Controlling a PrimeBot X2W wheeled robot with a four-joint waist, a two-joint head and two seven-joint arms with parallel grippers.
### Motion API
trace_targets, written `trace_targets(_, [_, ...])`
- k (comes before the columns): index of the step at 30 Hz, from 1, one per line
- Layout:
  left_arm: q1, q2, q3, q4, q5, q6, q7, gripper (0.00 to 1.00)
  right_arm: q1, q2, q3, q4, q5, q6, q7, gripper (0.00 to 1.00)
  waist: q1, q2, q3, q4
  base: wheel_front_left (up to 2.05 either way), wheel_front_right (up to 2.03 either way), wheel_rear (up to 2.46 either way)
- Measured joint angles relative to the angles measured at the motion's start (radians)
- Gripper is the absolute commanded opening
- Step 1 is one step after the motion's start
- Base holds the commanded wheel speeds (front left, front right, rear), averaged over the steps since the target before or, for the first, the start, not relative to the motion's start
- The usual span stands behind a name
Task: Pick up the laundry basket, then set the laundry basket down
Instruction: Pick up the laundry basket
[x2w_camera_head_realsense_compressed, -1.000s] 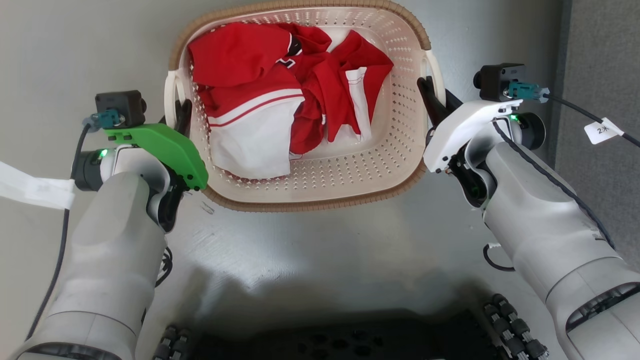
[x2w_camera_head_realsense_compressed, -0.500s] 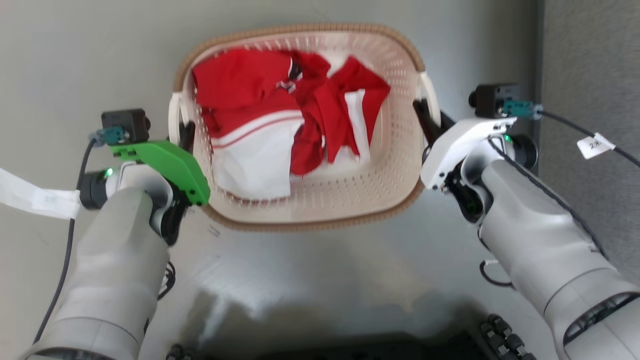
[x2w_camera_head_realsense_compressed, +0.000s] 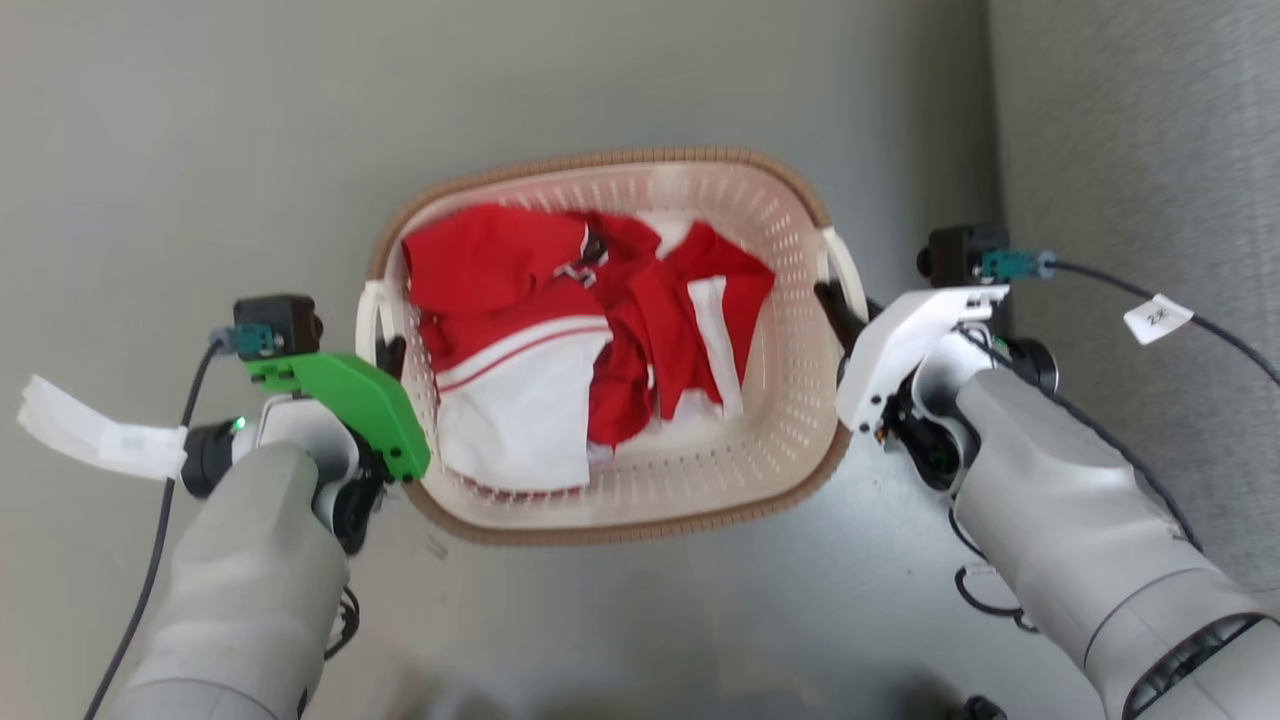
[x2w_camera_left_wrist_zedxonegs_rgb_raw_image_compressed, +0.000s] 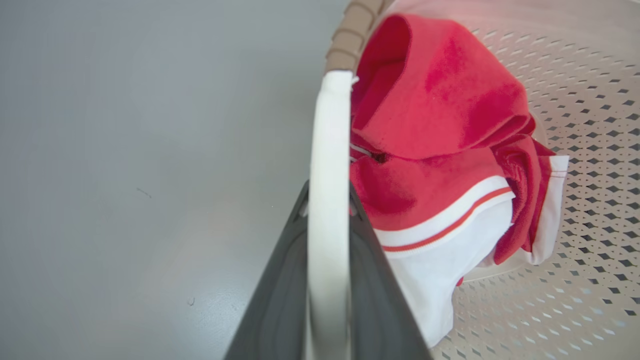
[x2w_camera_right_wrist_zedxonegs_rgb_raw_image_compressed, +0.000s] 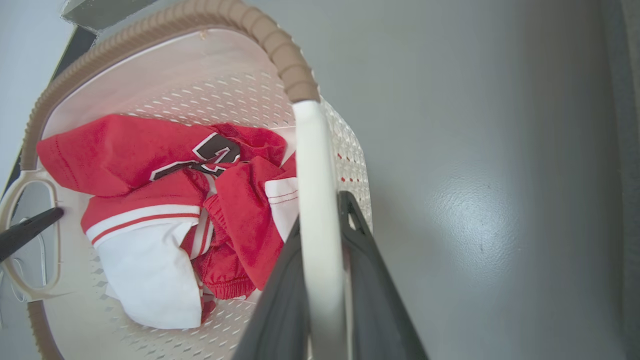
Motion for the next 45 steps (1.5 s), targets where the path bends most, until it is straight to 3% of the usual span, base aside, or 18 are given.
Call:
trace_targets(29, [0.215,-0.019,-0.053,0.077,-0.100,-0.001,0.104,0.00,0.215,0.009,0.110,0.035,0.142,0.000,0.129,0.00,-0.0001,0.0000,-0.424,-0.042,0.00,0.00,0.00])
trace_targets(45, [0.225,-0.018,-0.070,0.081,-0.120,-0.001,0.127,0.00,0.216,0.006,0.138,0.042,0.163,-0.001,0.156,0.00,-0.0001,0.0000,-0.486,-0.055,0.00,0.00,0.00])
